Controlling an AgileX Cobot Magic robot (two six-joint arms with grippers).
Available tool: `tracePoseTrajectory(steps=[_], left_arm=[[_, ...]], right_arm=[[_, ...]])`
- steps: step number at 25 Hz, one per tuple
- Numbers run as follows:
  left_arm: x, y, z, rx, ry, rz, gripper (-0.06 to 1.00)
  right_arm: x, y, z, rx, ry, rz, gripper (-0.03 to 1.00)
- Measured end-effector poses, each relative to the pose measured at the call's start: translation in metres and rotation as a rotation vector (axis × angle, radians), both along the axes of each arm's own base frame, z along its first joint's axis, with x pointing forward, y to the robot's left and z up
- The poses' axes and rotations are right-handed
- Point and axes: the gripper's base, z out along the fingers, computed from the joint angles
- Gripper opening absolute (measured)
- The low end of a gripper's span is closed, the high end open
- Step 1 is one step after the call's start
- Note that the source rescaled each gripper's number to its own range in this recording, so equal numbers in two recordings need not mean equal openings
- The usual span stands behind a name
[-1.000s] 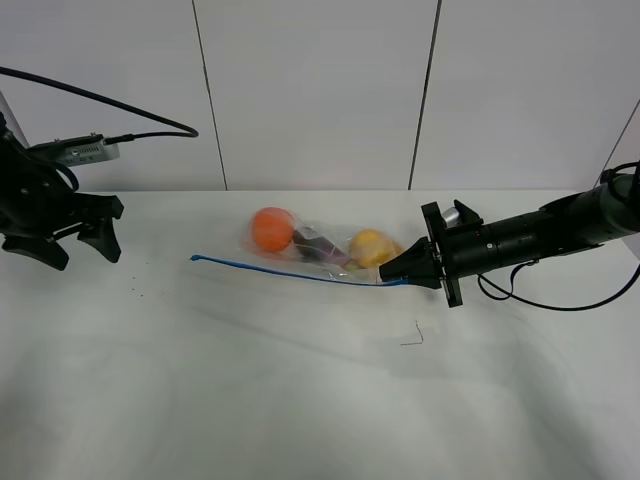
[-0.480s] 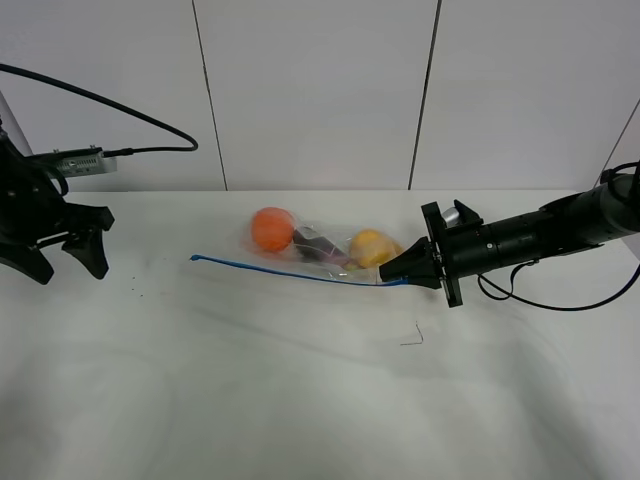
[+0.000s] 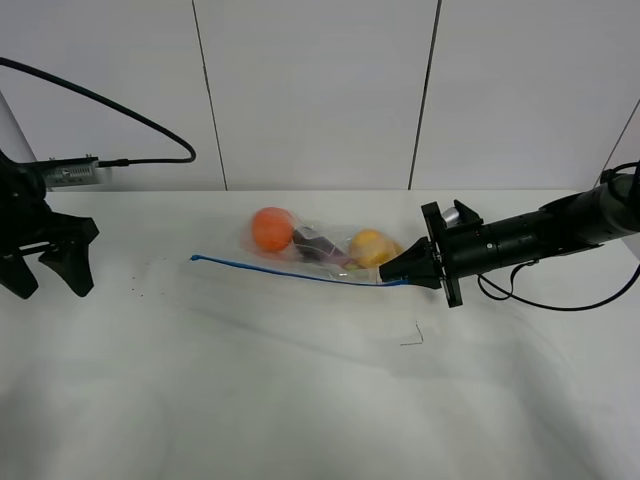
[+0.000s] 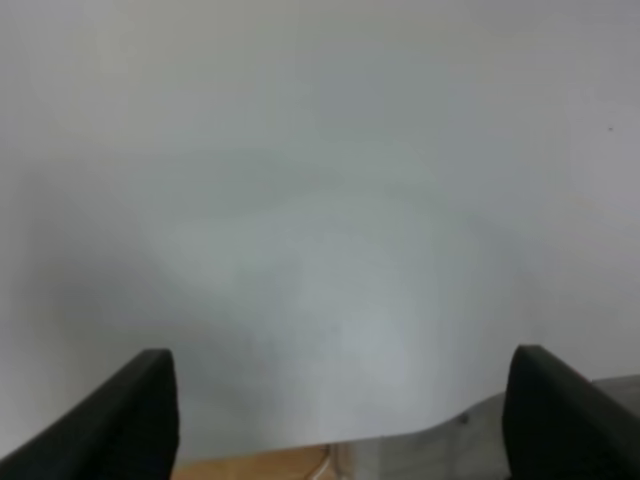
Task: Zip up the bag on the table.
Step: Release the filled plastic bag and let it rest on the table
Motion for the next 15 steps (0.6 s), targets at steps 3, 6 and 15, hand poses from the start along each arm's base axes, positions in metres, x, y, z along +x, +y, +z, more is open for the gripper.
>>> tracePoseTrajectory(steps=[3,6,15], left_arm=[[-0.02,-0.001,0.006,-0.003,-0.008,0.046,0.96],[-0.046,-0.001,0.005,-0.004,0.004,0.059,0.96],[-0.137,-0.004,-0.01,0.005,0.006,0.06,0.96]], right_arm=[[0.0,0.0,0.0,-0.004,0.0,0.005,0.0],[-0.001,0.0,-0.001,-0.006,0.0,0.008,0.0],[-0.001,0.0,-0.001,-0.008,0.0,0.011,0.0]])
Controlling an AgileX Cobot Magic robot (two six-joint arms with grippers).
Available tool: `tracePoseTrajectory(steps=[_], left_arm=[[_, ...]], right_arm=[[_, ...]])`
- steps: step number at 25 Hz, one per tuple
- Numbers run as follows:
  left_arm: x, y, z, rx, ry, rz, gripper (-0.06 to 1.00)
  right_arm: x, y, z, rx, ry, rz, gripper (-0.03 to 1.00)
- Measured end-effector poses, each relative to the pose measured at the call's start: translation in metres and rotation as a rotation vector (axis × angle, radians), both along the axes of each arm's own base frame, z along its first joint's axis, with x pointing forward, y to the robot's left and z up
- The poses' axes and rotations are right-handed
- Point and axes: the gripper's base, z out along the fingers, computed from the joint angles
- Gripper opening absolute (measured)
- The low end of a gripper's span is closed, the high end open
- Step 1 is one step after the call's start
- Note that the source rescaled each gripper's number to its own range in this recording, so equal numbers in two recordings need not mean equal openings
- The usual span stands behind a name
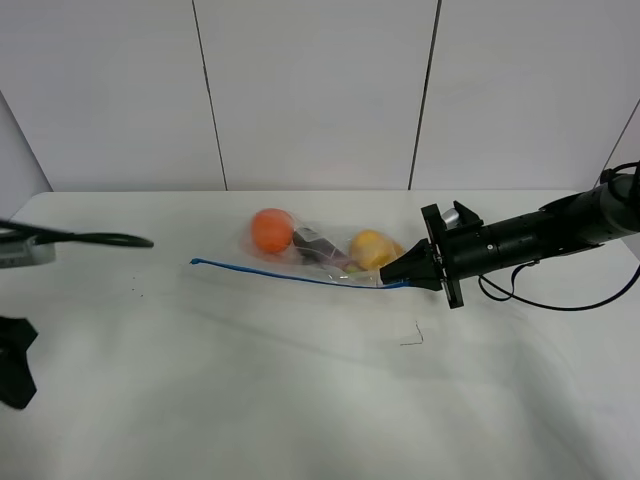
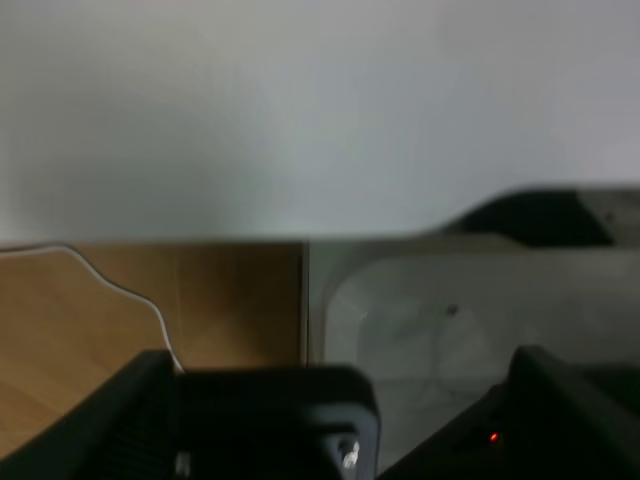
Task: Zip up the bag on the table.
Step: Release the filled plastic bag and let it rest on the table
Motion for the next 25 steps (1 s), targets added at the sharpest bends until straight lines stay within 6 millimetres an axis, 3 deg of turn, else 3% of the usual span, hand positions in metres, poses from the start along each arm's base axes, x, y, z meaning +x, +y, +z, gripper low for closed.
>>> tracePoseTrajectory(steps=[4,12,25], left_arm=[[-0.028,0.0,-0.003,0.013,-0.086,-0.001,0.96],[-0.061,-0.001,-0.006,0.021,-0.234,-0.003,0.96],[-0.07,-0.001,0.002,0.025,-0.334,-0.003,0.96]], right_arm=[[0.0,0.0,0.0,0.0,0.0,0.0,0.0],[0.0,0.0,0.0,0.0,0.0,0.0,0.0],[-0.001,0.0,-0.001,-0.009,0.0,0.011,0.0]])
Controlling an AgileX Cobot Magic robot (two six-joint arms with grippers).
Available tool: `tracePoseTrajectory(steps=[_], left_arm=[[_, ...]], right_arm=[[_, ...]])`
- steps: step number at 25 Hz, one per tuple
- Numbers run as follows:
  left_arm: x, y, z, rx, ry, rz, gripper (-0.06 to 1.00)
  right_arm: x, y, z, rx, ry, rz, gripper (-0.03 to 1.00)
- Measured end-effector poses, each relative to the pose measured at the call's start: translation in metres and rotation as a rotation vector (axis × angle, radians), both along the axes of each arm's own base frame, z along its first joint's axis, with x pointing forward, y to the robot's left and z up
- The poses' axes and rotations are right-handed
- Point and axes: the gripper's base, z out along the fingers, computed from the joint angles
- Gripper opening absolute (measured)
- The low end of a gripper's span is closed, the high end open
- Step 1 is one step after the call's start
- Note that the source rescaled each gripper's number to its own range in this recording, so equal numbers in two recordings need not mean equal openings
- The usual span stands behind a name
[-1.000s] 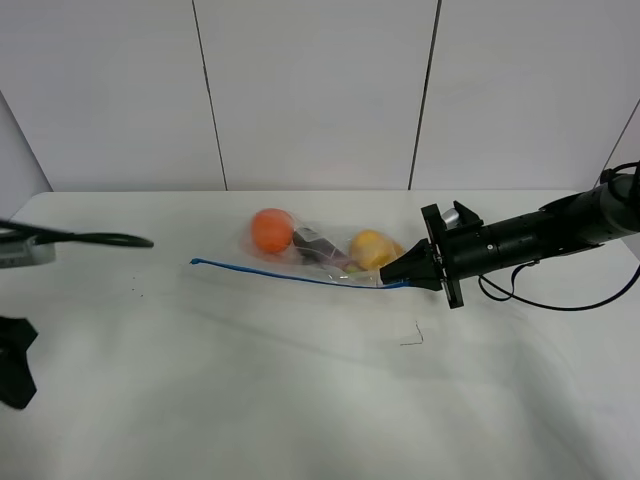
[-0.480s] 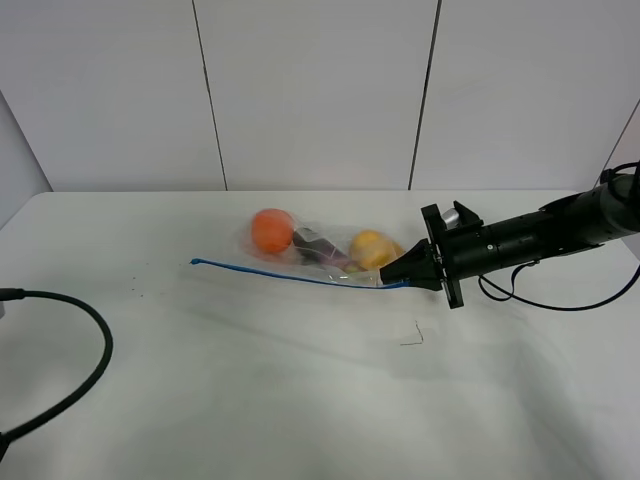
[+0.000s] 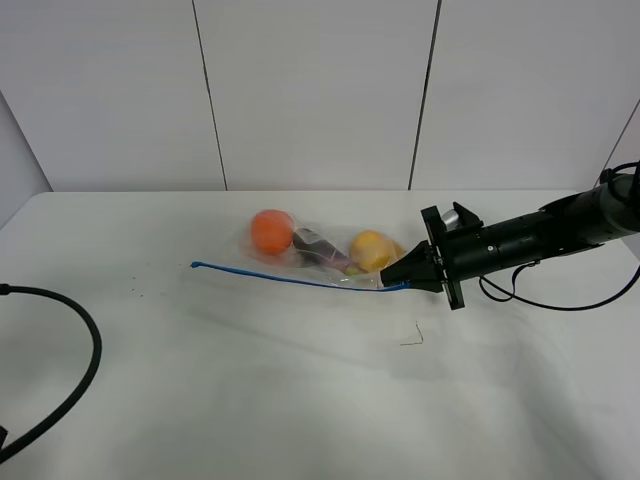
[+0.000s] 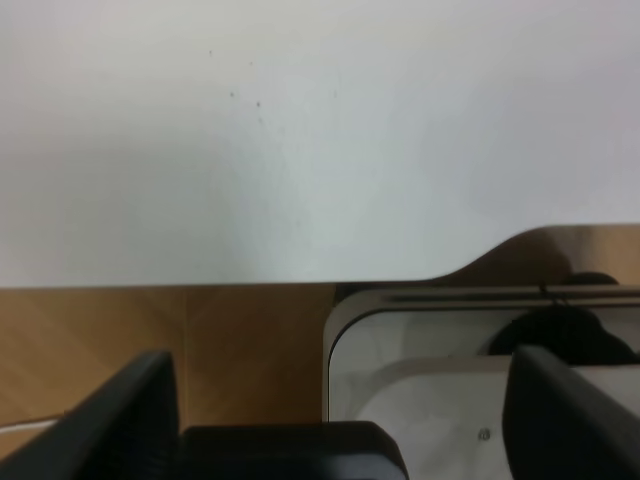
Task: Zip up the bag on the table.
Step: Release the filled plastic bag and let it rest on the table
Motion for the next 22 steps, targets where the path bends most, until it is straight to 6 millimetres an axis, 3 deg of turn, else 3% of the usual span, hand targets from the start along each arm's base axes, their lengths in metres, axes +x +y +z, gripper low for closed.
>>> tracePoseTrajectory(steps=[8,22], left_arm=[[-0.018,-0.001,0.012,0.005,-0.14,0.0,0.96],[-0.07,-0.005,0.031,-0.003,-0.49,-0.09,0.96]], right_arm=[[0.0,0.0,0.0,0.0,0.0,0.0,0.0],[0.0,0.0,0.0,0.0,0.0,0.0,0.0]])
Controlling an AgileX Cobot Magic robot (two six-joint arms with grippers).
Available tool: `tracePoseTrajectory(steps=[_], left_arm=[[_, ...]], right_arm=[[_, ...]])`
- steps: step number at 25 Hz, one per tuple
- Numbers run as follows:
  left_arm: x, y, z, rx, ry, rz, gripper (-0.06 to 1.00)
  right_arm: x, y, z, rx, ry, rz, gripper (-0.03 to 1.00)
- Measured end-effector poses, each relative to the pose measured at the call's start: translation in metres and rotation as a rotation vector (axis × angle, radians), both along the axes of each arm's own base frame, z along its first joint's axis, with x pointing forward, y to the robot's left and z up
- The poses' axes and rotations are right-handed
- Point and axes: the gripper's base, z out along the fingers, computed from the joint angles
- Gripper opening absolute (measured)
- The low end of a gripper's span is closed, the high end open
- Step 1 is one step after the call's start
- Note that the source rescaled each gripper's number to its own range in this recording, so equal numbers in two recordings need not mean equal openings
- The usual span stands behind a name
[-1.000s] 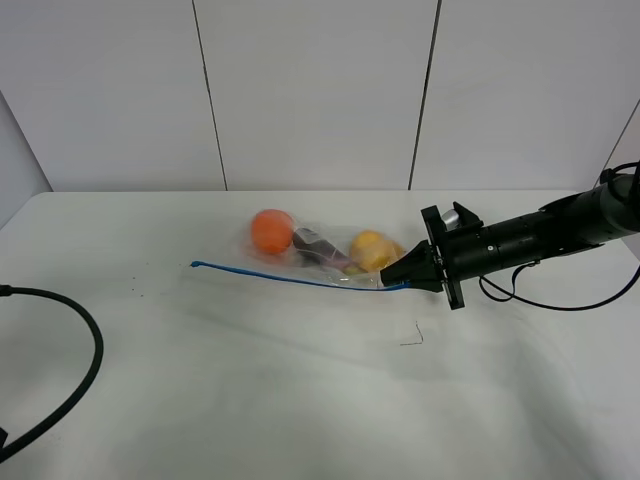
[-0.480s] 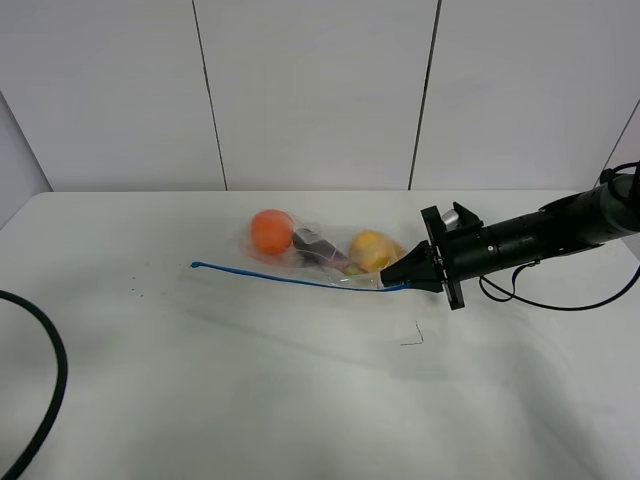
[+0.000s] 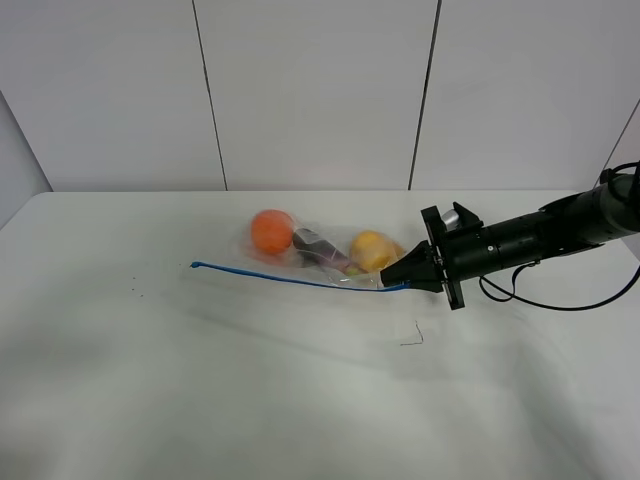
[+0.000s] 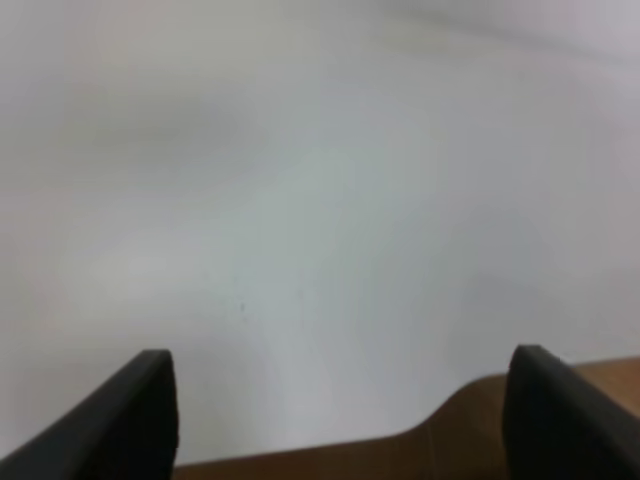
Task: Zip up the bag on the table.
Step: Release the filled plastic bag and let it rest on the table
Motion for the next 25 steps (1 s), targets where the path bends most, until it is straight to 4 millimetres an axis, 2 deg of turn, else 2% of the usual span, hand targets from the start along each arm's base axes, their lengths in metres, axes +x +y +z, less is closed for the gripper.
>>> tracePoseTrajectory(steps=[12,25], left_arm=[[-0.031,0.002,0.001,-0.012,-0.197,-0.001,0.96],[-0.032,0.002,0.001,-0.009,-0.207,0.04,0.96]], right_arm=[[0.0,0.0,0.0,0.0,0.0,0.0,0.0],[-0.001,0.0,-0.001,-0.007,0.0,0.009,0.0]])
